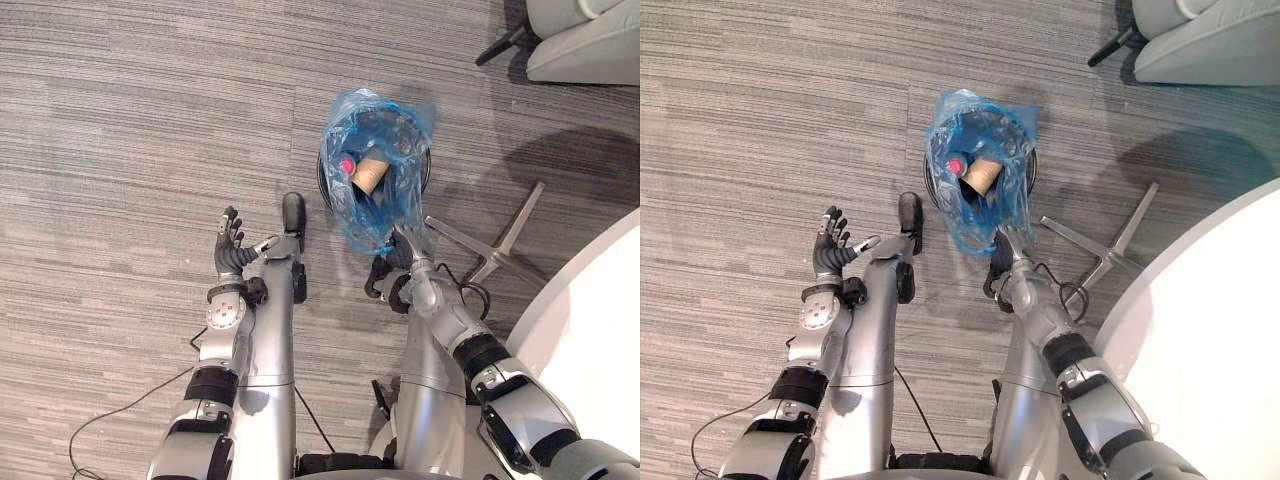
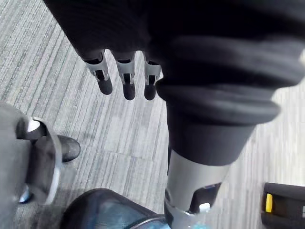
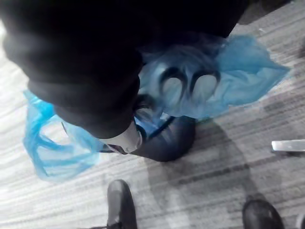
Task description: Gather rubbish on tea table into small bin, then transfer packed bag to large trash can.
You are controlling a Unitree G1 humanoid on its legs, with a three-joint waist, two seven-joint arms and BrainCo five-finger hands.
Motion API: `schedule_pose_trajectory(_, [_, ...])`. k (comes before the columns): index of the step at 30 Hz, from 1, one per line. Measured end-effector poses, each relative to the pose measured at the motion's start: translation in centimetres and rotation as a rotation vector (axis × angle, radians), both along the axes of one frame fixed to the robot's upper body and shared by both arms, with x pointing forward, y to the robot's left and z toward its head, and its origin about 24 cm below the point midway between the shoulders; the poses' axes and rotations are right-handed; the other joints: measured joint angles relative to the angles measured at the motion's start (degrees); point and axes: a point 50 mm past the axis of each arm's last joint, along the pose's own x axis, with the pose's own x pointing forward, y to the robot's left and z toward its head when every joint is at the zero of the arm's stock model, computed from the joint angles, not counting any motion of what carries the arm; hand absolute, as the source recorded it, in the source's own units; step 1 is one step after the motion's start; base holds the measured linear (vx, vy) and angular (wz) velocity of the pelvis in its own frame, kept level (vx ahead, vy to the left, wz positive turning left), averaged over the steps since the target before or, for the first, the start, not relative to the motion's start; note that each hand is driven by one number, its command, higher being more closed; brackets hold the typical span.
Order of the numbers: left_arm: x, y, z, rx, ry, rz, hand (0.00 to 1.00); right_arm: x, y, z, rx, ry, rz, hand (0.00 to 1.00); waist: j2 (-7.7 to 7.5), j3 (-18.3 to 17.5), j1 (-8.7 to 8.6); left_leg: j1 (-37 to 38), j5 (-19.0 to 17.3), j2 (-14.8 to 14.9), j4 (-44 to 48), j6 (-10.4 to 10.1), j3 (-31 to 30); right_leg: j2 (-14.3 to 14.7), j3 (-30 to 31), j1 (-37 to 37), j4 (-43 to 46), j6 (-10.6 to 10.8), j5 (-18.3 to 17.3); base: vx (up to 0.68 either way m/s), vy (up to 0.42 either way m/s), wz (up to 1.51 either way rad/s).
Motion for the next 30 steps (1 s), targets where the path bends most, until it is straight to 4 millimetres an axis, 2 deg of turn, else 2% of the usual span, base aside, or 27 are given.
schedule_pose_trajectory(3, [-0.1,-1.1,-0.6,-0.036,0.027,-0.015,0.00,-0.5,1.7,2.3,0.111,-0.088,0.049,1.00,1.83,0.13,0.63,1.67,0.05,0.62,-0.09,0.03,0.28,0.47,0.07,1.49,-0.10,-0.07,0.04,-0.04,-0.035,-0.09])
schedule_pose_trajectory(6, [-0.3,-1.7,-1.0,-0.051,0.050,-0.029,0.00,-1.5,2.9,3.5,0.230,-0.129,0.080,1.00,1.90,0.14,1.19,4.48,0.24,1.19,-0.41,0.25,0.41,0.99,-0.08,4.25,-0.70,-0.21,0.00,-0.02,-0.051,-0.08])
schedule_pose_trajectory(10, [-0.8,-1.7,-1.7,-0.032,0.076,-0.029,0.00,-2.9,2.6,2.7,0.306,-0.114,0.085,1.00,1.90,0.13,1.11,9.78,0.26,1.73,-1.93,0.15,0.12,1.68,-0.99,10.29,-3.32,-0.24,0.04,0.01,-0.027,-0.02])
schedule_pose_trajectory(14, [-2.2,-1.6,-3.6,0.001,0.150,-0.042,0.00,-5.1,2.7,0.9,0.378,-0.056,0.088,1.00,1.82,0.09,0.92,20.39,0.19,1.80,-6.67,-0.21,0.90,1.95,-1.20,20.93,-9.04,-0.05,0.72,0.06,-0.035,-0.07])
schedule_pose_trajectory(17, [-3.2,-1.2,-4.9,0.000,0.198,-0.027,0.00,-6.5,3.5,1.6,0.431,-0.076,0.149,1.00,1.72,-0.18,-0.13,26.48,-0.08,1.95,-9.00,-0.13,1.48,2.37,-1.82,27.74,-13.46,0.42,1.60,0.09,-0.022,-0.07])
schedule_pose_trajectory(19, [-3.6,-1.1,-5.7,0.005,0.235,-0.027,0.00,-7.0,3.7,1.5,0.444,-0.064,0.167,1.00,1.49,-0.65,-0.11,29.66,-0.09,2.26,-10.30,0.24,1.77,2.84,-1.99,31.51,-16.08,0.84,2.22,0.12,0.004,-0.07])
schedule_pose_trajectory(22, [-4.9,-0.9,-7.3,0.018,0.301,-0.020,0.00,-8.1,3.9,0.9,0.477,-0.024,0.193,1.00,0.45,-3.94,-0.12,34.47,-0.34,2.16,-12.74,0.66,2.62,2.90,-2.10,36.64,-19.70,1.50,2.66,0.10,0.002,-0.02])
schedule_pose_trajectory(24, [-6.3,-0.6,-8.6,0.033,0.355,-0.017,0.00,-9.3,4.0,0.5,0.511,-0.004,0.227,1.00,0.04,-8.08,-0.20,38.41,-0.33,2.01,-16.10,0.64,3.33,3.05,-2.08,40.53,-23.43,2.08,3.29,0.15,0.002,-0.07])
schedule_pose_trajectory(26, [-7.4,-0.4,-9.7,0.040,0.400,-0.014,0.00,-10.0,4.3,0.3,0.528,0.008,0.256,1.00,-0.58,-10.09,-0.14,42.37,-0.31,1.76,-19.13,0.60,4.33,3.07,-1.13,43.54,-25.87,2.31,3.74,0.11,-0.001,-0.22])
schedule_pose_trajectory(27, [-8.9,-0.2,-10.8,0.052,0.452,-0.019,0.00,-10.6,4.3,-0.4,0.551,0.039,0.270,1.00,-0.55,-13.43,-0.27,44.56,-0.02,1.74,-21.80,0.22,4.93,3.50,-0.85,45.48,-29.08,2.45,4.72,0.16,0.010,-0.28])
schedule_pose_trajectory(30, [-10.5,0.3,-12.3,0.106,0.524,-0.059,0.00,-11.3,3.8,-1.6,0.589,0.111,0.274,1.00,-0.54,-16.82,-0.78,49.43,2.03,1.65,-28.32,-0.21,5.29,4.61,-0.71,50.30,-36.74,2.50,7.73,0.16,0.020,-0.16])
